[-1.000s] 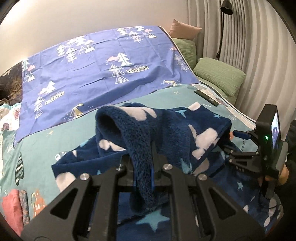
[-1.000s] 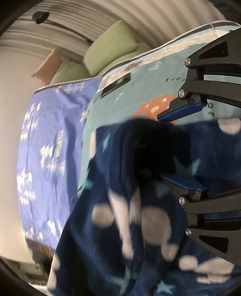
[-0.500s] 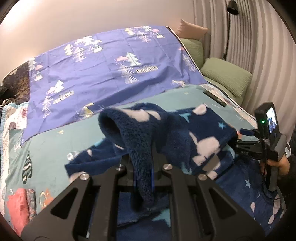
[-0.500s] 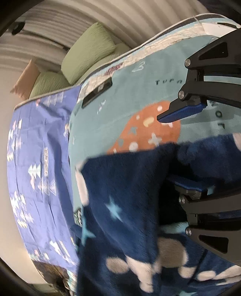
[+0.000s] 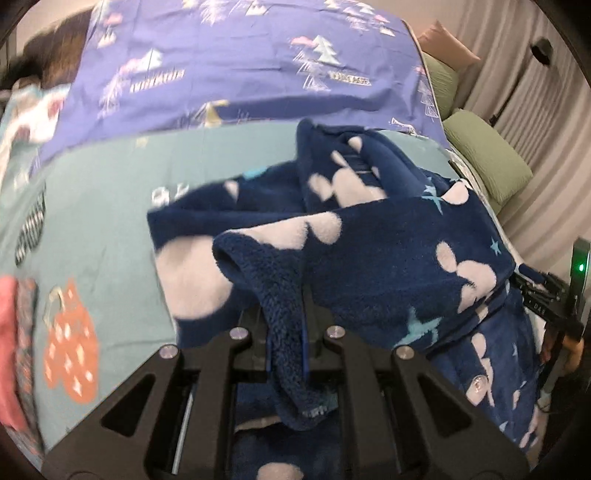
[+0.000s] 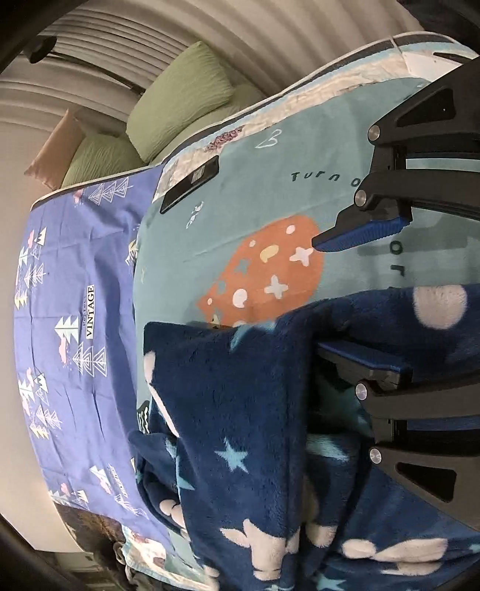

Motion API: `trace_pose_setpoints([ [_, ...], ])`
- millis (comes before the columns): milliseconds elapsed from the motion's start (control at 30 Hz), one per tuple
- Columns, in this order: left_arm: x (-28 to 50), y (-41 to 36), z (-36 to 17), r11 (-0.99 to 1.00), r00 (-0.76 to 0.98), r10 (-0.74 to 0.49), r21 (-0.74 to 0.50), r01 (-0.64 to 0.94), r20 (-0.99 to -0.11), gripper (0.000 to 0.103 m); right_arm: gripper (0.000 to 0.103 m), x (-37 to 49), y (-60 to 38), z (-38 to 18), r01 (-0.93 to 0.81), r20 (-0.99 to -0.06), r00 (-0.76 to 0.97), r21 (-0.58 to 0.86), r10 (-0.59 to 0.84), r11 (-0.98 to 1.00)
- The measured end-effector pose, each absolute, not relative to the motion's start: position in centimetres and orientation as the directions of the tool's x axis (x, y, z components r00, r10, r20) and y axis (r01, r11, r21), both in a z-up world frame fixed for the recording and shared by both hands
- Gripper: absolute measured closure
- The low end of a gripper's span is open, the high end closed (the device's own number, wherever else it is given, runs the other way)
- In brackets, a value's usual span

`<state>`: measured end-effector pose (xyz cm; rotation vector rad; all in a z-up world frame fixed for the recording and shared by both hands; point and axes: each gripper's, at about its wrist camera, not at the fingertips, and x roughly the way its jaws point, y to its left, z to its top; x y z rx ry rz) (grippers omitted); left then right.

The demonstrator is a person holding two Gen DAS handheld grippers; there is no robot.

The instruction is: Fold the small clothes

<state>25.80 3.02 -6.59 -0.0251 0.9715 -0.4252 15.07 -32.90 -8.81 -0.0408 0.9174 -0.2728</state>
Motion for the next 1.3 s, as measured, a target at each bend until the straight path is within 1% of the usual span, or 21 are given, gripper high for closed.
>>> trace_pose_setpoints([
  [67, 25.8, 3.5, -5.6, 0.916, 0.503, -0.372, -0.223, 0.332, -0.780, 0.091, 0.054, 14.8, -33.2, -8.3, 0.223, -0.777, 0.581, -0.135, -0.243, 0.966],
  [167, 25.4, 3.8, -2.4, 0.912, 0.570, -0.390, -0.219, 0.347, -0.723, 0.090, 0.052, 14.3, -33.3, -7.4, 0.231, -0.766, 0.594, -0.129, -0.245, 0.964],
  [233, 25.3, 4.1, -1.1, 0.916, 0.604, -0.380, -0.195, 0.349, -0.701, 0.087, 0.052, 14.1, -33.4, -7.2, 0.225, -0.770, 0.595, -0.116, -0.231, 0.967],
  [267, 25.5, 4.2, -1.2, 0.923, 0.612, -0.362, -0.177, 0.343, -0.703, 0.081, 0.052, 14.0, -33.4, -7.2, 0.223, -0.772, 0.594, -0.111, -0.225, 0.968],
  [300, 25.8, 4.3, -1.8, 0.930, 0.608, -0.339, -0.156, 0.334, -0.718, 0.065, 0.052, 13.9, -33.4, -7.3, 0.222, -0.775, 0.592, -0.107, -0.221, 0.969],
  [333, 26.2, 4.5, -3.0, 0.941, 0.593, -0.296, -0.124, 0.314, -0.749, 0.057, 0.052, 13.7, -33.2, -7.3, 0.220, -0.777, 0.591, -0.105, -0.218, 0.970],
  [367, 26.6, 4.8, -4.0, 0.951, 0.588, -0.260, -0.097, 0.293, -0.766, 0.051, 0.052, 13.5, -33.1, -7.3, 0.219, -0.777, 0.591, -0.104, -0.217, 0.970],
  [433, 27.1, 5.4, -6.8, 0.971, 0.566, -0.153, -0.018, 0.238, -0.810, 0.051, 0.052, 13.1, -32.9, -7.0, 0.217, -0.770, 0.603, -0.093, -0.209, 0.972],
  [467, 27.2, 6.0, -7.7, 0.976, 0.548, -0.139, -0.019, 0.219, -0.825, 0.051, 0.052, 13.0, -32.9, -6.7, 0.213, -0.765, 0.611, -0.087, -0.203, 0.973],
  [533, 27.2, 7.0, -8.5, 0.979, 0.521, -0.166, -0.077, 0.189, -0.837, 0.051, 0.051, 13.0, -32.9, -6.1, 0.203, -0.755, 0.628, -0.077, -0.190, 0.976],
  [567, 27.2, 7.5, -8.6, 0.977, 0.510, -0.195, -0.119, 0.177, -0.838, 0.051, 0.050, 13.1, -32.9, -5.7, 0.198, -0.748, 0.638, -0.068, -0.181, 0.978],
  [633, 27.1, 7.8, -8.3, 0.971, 0.512, -0.229, -0.160, 0.175, -0.828, 0.051, 0.047, 13.5, -33.1, -5.1, 0.202, -0.739, 0.651, -0.049, -0.172, 0.978],
  [667, 26.9, 7.7, -7.9, 0.967, 0.516, -0.245, -0.173, 0.185, -0.821, 0.050, 0.047, 13.8, -33.1, -4.8, 0.207, -0.734, 0.659, -0.034, -0.165, 0.978],
  [767, 27.0, 6.8, -7.5, 0.953, 0.509, -0.296, -0.211, 0.219, -0.809, 0.042, 0.046, 14.9, -32.9, -4.2, 0.212, -0.723, 0.673, -0.009, -0.153, 0.977],
  [800, 27.0, 6.4, -7.7, 0.951, 0.501, -0.301, -0.215, 0.223, -0.812, 0.042, 0.046, 15.4, -32.6, -4.2, 0.208, -0.723, 0.674, -0.012, -0.152, 0.978],
  [900, 27.1, 5.3, -8.3, 0.946, 0.479, -0.316, -0.232, 0.227, -0.819, 0.042, 0.046, 16.7, -31.4, -4.7, 0.190, -0.729, 0.664, -0.051, -0.167, 0.980],
  [1033, 27.1, 5.2, -8.7, 0.935, 0.467, -0.351, -0.284, 0.211, -0.812, 0.042, 0.046, 17.2, -29.0, -5.3, 0.161, -0.718, 0.659, -0.157, -0.225, 0.974],
  [1133, 27.0, 5.9, -7.9, 0.936, 0.488, -0.353, -0.297, 0.191, -0.798, 0.042, 0.046, 17.2, -28.2, -5.4, 0.145, -0.710, 0.667, -0.175, -0.227, 0.974],
  [1233, 26.6, 6.8, -6.4, 0.932, 0.536, -0.361, -0.313, 0.183, -0.763, 0.042, 0.046, 17.2, -27.6, -5.4, 0.144, -0.706, 0.669, -0.183, -0.232, 0.973],
  [1300, 26.4, 7.0, -5.5, 0.915, 0.550, -0.401, -0.347, 0.206, -0.732, 0.035, 0.046, 17.2, -27.4, -5.3, 0.140, -0.705, 0.672, -0.179, -0.226, 0.974],
])
